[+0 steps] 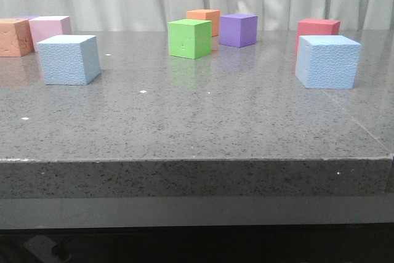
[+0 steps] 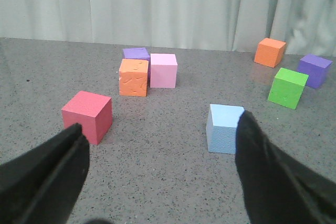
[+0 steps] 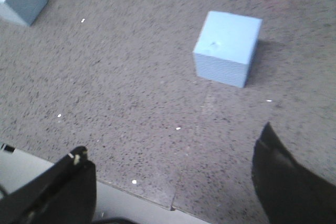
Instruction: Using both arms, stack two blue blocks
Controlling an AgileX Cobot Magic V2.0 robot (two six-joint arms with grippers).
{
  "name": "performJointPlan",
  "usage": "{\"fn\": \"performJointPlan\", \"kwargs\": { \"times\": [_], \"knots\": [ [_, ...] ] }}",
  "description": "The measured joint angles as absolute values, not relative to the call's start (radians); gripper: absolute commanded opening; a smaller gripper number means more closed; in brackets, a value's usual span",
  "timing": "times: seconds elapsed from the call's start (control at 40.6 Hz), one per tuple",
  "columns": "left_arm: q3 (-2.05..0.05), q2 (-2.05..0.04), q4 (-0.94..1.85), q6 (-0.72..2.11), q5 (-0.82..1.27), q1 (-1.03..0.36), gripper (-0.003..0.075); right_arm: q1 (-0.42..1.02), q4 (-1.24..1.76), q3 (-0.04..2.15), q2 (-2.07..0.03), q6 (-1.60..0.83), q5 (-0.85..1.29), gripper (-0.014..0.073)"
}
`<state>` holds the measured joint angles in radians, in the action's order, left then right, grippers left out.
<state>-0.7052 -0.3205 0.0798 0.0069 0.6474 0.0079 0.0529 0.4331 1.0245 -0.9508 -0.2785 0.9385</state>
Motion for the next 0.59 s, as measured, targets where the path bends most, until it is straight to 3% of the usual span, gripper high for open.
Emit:
{"fn": "performJointPlan", "kwargs": {
  "times": [0.222,0.591],
  "knots": [
    [-0.705,-0.321,0.08,0.007,0.647,0.008,0.0565,0.198,0.397,1.16,-1.138,-0.243,0.952,0.0612],
    [-0.705,-0.321,0.08,0.007,0.647,0.008,0.0565,0.319,-0.109,1.361,-1.414,0.18,0.958,0.0612]
  ]
}}
